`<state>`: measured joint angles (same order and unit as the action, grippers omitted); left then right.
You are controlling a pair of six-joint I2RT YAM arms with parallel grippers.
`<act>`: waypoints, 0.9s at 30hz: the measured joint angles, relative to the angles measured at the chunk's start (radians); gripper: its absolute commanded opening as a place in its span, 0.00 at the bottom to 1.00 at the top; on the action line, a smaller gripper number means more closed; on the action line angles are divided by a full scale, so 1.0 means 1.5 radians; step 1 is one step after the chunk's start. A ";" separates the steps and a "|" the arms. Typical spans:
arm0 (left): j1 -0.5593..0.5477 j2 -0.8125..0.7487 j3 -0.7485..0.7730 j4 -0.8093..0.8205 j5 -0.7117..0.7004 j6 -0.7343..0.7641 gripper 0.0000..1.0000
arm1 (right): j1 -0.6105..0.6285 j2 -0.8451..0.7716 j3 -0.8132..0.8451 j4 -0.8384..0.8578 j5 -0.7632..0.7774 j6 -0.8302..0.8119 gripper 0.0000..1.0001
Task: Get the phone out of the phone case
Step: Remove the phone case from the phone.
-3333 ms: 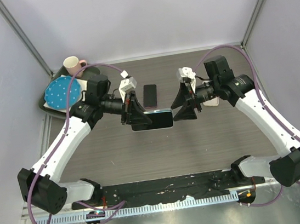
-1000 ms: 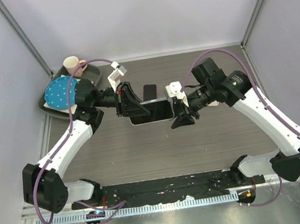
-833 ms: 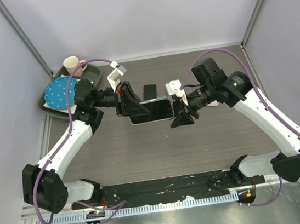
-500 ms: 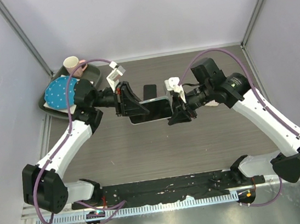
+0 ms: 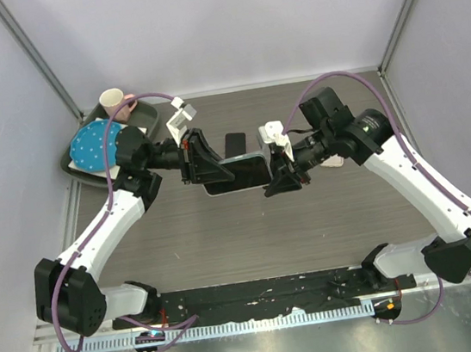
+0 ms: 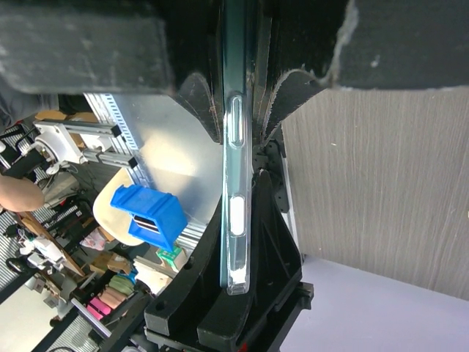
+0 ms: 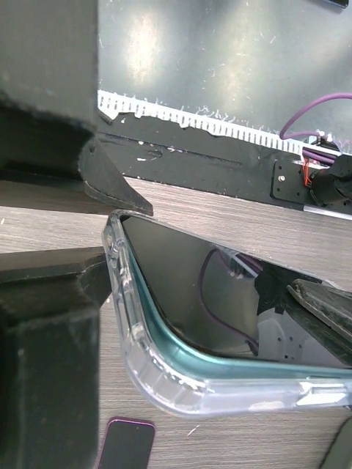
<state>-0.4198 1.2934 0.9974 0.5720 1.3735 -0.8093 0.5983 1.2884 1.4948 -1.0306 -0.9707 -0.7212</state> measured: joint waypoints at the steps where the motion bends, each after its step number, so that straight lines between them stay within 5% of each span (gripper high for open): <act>1: -0.001 0.000 -0.001 0.006 -0.001 -0.002 0.00 | 0.000 0.006 0.011 -0.010 -0.002 -0.006 0.06; 27: -0.025 0.016 -0.002 0.091 0.061 -0.055 0.00 | 0.050 0.094 0.161 -0.269 -0.040 -0.221 0.01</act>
<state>-0.4576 1.3178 0.9939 0.7078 1.4651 -0.8925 0.6735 1.4288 1.7370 -1.4345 -1.0302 -1.0527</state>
